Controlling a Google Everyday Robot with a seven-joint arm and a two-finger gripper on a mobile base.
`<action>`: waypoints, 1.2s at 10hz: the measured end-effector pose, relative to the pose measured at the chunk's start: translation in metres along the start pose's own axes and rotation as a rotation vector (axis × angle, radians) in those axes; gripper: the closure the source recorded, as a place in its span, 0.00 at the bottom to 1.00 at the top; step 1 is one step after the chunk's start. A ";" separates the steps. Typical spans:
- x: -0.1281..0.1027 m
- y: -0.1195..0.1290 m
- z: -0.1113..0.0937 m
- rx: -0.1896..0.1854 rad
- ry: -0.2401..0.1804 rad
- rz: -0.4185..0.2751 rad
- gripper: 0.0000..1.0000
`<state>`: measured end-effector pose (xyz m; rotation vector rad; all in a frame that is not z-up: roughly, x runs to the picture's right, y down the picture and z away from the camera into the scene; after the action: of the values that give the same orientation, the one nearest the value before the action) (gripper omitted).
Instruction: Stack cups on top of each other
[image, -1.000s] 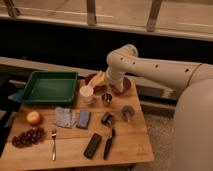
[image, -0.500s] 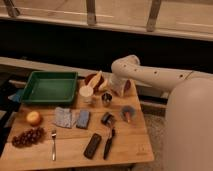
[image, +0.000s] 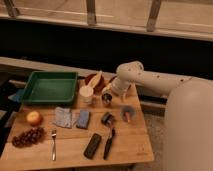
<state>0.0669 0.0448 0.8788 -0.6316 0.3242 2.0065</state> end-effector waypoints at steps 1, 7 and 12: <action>0.000 -0.003 0.001 -0.005 0.004 0.008 0.20; -0.002 -0.005 0.008 0.017 0.015 0.010 0.20; -0.006 -0.013 0.021 0.037 0.031 0.037 0.20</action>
<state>0.0744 0.0565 0.8997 -0.6380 0.3937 2.0225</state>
